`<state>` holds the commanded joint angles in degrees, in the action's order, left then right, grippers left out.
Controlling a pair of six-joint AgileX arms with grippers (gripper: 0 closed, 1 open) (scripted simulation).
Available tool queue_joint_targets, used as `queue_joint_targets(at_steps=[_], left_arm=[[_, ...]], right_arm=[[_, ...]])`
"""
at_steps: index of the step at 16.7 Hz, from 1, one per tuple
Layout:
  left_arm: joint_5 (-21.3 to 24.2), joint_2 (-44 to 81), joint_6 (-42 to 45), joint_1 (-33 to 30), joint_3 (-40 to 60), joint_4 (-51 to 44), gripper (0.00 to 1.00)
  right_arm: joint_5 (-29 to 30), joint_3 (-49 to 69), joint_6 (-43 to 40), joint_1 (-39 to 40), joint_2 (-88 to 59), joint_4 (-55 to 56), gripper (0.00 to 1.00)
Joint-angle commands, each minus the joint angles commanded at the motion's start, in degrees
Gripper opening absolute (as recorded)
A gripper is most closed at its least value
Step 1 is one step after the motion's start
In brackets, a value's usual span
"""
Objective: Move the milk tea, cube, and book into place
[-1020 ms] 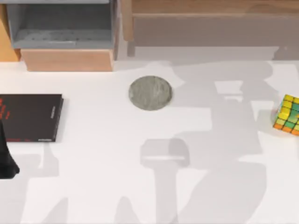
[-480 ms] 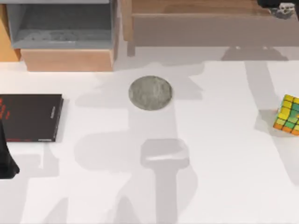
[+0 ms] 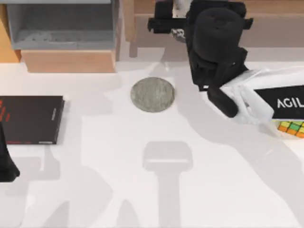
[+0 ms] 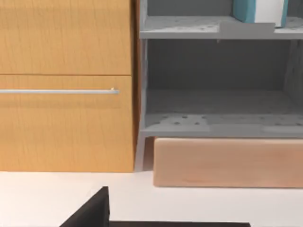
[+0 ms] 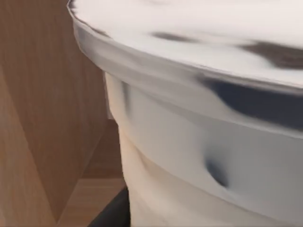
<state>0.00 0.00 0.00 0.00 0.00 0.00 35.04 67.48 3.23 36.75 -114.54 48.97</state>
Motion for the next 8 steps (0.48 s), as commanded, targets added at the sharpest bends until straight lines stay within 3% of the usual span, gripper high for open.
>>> queue_joint_targets(at_steps=[4,8], left_arm=[[0.00,0.00,0.00,0.00,0.00,0.00,1.00],[0.00,0.00,0.00,0.00,0.00,0.00,1.00]], right_arm=[[9.12,6.28,2.51,7.04,-10.31,-2.79,0.00],[13.25,9.12,3.75,9.45,-15.76,-4.65,0.00]])
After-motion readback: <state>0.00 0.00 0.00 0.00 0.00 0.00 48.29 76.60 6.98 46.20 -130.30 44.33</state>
